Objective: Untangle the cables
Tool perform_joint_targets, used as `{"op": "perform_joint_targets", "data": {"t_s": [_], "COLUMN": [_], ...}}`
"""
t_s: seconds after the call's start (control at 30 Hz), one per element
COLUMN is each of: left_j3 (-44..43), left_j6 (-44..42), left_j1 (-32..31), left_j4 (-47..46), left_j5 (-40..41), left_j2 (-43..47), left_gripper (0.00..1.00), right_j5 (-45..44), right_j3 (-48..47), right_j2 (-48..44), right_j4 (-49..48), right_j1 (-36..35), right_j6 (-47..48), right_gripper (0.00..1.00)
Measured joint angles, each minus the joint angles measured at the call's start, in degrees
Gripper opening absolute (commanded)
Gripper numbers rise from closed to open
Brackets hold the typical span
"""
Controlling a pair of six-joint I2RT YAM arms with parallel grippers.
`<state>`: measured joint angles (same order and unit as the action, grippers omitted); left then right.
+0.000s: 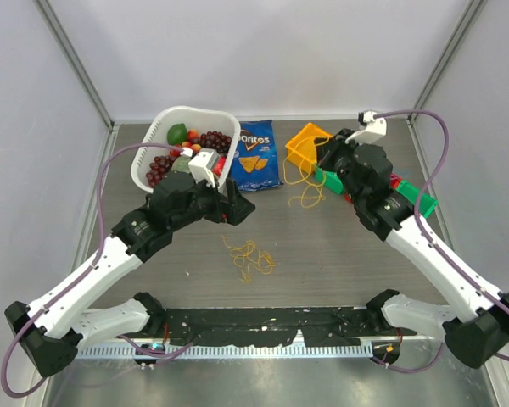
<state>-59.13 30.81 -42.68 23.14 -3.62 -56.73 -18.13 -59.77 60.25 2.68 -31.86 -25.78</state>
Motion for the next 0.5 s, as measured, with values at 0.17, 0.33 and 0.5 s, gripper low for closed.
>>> {"op": "perform_joint_targets", "data": {"t_s": [0.17, 0.33, 0.5], "left_j3": [-0.1, -0.2, -4.6], "left_j6": [0.1, -0.2, -0.9], "left_j1": [2.2, 5.1, 13.0], "left_j4": [1.4, 1.6, 1.4], "left_j5": [-0.8, -2.9, -9.4], "left_j2": [0.0, -0.9, -10.6], "left_gripper": [0.91, 0.91, 0.90], "right_j5": [1.0, 1.9, 0.8], "right_j3": [-3.3, -8.5, -14.8], "right_j2": [7.4, 16.1, 25.9], "right_j4": [-3.7, -8.5, -14.0], "right_j1": [5.6, 10.3, 11.8], "right_j6": [-1.0, -1.4, 1.3], "right_gripper": [0.01, 0.01, 0.01]}}
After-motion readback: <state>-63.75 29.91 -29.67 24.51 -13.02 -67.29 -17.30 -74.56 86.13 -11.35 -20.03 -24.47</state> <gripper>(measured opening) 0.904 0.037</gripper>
